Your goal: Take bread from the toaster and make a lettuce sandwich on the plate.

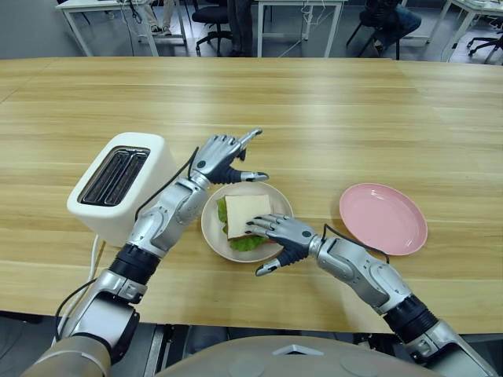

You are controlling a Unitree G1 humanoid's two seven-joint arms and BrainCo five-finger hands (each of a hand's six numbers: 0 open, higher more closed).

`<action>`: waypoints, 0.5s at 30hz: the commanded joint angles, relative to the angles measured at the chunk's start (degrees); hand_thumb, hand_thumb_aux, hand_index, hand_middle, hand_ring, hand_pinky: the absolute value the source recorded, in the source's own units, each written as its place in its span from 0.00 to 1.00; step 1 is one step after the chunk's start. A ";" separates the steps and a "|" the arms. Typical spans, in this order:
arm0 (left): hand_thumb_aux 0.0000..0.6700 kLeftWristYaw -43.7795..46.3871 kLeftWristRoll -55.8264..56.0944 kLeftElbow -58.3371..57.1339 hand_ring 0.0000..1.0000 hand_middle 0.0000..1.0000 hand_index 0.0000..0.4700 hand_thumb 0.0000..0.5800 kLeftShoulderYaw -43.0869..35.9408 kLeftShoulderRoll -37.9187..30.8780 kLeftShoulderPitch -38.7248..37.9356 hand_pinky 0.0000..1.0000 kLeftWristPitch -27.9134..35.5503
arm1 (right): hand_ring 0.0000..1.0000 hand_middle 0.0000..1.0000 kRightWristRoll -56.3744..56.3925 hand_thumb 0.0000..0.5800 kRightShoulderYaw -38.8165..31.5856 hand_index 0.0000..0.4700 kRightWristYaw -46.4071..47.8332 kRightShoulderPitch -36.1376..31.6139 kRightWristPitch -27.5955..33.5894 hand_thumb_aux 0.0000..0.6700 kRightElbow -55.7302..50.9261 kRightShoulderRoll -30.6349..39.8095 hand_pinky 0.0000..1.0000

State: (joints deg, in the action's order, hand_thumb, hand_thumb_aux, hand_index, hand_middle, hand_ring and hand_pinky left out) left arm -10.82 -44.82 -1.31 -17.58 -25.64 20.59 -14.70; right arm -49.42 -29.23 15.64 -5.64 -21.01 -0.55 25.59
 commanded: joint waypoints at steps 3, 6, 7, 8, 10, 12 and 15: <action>0.00 -3.08 4.11 7.11 0.00 0.00 0.00 0.00 5.95 -0.22 -6.50 0.00 -2.70 | 0.00 0.00 8.54 0.00 1.87 0.00 1.06 1.53 0.39 0.00 -1.22 -1.30 0.00; 0.00 -2.44 9.41 11.14 0.00 0.00 0.00 0.00 9.06 0.37 -10.59 0.00 -4.81 | 0.00 0.00 17.98 0.00 8.33 0.00 -1.37 0.82 1.49 0.00 1.06 -4.32 0.00; 0.00 -2.13 10.80 12.11 0.00 0.00 0.00 0.00 9.84 0.61 -11.59 0.00 -5.24 | 0.00 0.00 20.58 0.00 10.17 0.00 -1.94 0.58 1.83 0.00 1.63 -5.18 0.00; 0.00 -1.14 14.09 13.25 0.00 0.00 0.00 0.00 10.64 0.90 -12.94 0.00 -6.20 | 0.00 0.00 25.32 0.00 12.76 0.00 -2.13 0.33 1.93 0.00 2.77 -6.42 0.00; 0.00 1.40 22.61 15.57 0.00 0.00 0.00 0.00 12.02 1.45 -15.94 0.00 -9.01 | 0.00 0.00 37.88 0.35 17.66 0.19 -0.64 0.52 3.39 0.20 6.28 -9.44 0.00; 0.73 4.34 31.38 17.00 0.10 0.10 0.72 0.93 13.59 1.92 -18.72 0.10 -10.75 | 0.00 0.00 48.01 1.00 20.78 0.98 2.09 0.97 6.15 1.00 9.86 -11.07 0.00; 1.00 9.71 41.34 17.47 1.00 1.00 0.98 1.00 14.78 1.10 -22.23 1.00 -14.23 | 1.00 1.00 57.83 1.00 22.57 0.98 5.85 2.33 9.24 1.00 14.00 -11.50 1.00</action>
State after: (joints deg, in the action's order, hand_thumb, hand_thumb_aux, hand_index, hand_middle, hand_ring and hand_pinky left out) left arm -4.85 -10.24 15.31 -3.70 -23.85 -0.14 -26.66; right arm 1.49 -7.86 18.63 -4.49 -14.79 10.88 14.30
